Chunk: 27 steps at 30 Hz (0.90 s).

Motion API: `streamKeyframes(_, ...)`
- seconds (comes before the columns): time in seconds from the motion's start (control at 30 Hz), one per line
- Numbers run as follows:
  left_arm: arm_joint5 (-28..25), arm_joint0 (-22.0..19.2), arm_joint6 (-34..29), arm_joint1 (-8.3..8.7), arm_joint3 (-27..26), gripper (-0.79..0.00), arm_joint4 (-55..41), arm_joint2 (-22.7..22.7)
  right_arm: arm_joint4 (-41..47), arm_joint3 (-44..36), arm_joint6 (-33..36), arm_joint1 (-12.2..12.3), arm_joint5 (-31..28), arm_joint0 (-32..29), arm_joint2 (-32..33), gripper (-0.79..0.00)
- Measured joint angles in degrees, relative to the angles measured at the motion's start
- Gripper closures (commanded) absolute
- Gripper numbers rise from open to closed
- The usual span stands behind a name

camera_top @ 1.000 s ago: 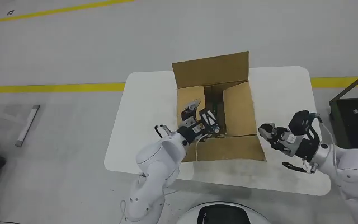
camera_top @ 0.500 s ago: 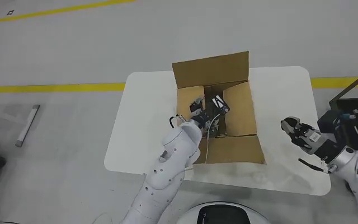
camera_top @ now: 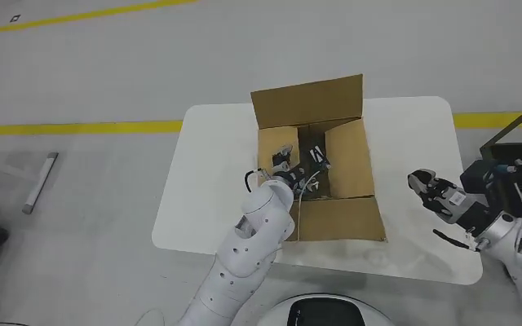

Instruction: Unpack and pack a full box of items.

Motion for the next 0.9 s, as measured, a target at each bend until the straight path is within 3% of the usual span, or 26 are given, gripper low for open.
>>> streamKeyframes(0.33,-2.1,3.5,1.7,0.8,-4.9,0.0,3.1,-1.9,-0.5,0.0,0.2,0.0,0.4,1.1,-1.1,0.0)
streamKeyframes(0.53,-5.5,6.7,3.3,1.46,-10.3,0.0,3.8,-3.1,0.8,-1.5,1.0,0.1,0.5,1.5,-0.5,0.0)
streamKeyframes(0.9,-10.6,11.4,1.9,1.9,-19.5,0.0,-4.3,-6.4,2.6,-5.0,8.1,0.6,-0.4,2.3,-0.4,0.0)
